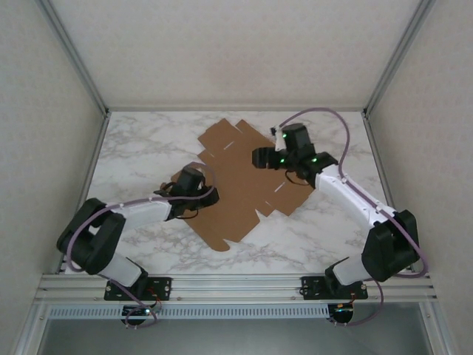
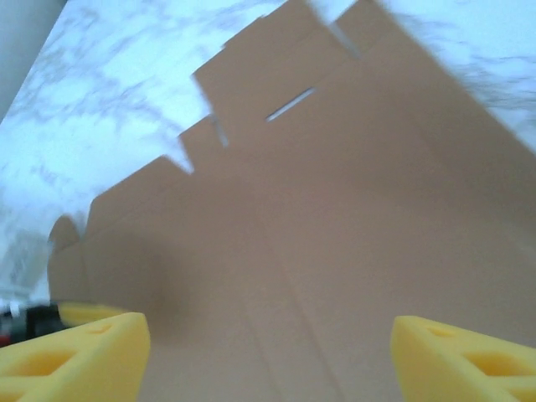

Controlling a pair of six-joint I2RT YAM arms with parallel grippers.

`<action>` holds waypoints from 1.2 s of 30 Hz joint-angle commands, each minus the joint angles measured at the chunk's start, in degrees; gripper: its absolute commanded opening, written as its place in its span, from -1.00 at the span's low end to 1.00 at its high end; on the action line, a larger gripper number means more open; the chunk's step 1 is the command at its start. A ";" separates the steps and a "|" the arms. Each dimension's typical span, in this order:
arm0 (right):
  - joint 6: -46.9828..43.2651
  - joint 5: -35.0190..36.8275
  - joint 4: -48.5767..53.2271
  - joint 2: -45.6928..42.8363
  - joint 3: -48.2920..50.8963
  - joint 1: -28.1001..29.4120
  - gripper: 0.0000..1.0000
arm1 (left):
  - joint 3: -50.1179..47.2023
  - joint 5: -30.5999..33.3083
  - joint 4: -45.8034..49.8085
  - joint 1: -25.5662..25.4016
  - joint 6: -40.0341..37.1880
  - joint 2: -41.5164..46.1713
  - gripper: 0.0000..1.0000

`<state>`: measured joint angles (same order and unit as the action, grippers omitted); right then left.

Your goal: Fold the paper box

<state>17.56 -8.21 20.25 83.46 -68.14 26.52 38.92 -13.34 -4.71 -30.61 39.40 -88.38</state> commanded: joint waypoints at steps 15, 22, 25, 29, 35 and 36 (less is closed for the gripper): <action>3.40 -7.92 -0.88 15.48 -4.94 -26.70 0.97 | 0.40 2.36 3.24 2.21 1.21 -10.92 -0.27; 5.65 -7.02 -2.04 19.35 -5.55 -29.62 0.98 | -2.35 4.00 4.54 9.94 2.88 -9.32 -0.27; 4.63 -7.30 -2.17 20.95 -6.48 -29.79 0.98 | -0.78 4.70 5.97 10.66 1.60 -10.41 -0.27; 3.61 -18.12 -3.47 25.71 -9.65 -30.20 0.97 | 0.97 4.36 7.34 10.66 0.28 -12.66 -0.27; 0.22 -32.76 -1.02 35.92 -19.14 -27.12 0.84 | 1.25 3.94 8.42 10.67 -1.69 -13.40 -0.29; 0.42 -33.98 -0.92 37.34 -20.10 -26.76 0.79 | 1.17 3.94 8.62 10.70 -1.82 -13.40 -0.29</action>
<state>19.92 -33.19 18.24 118.02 -85.27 -1.87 42.94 -12.67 -7.68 -20.78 39.38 -97.12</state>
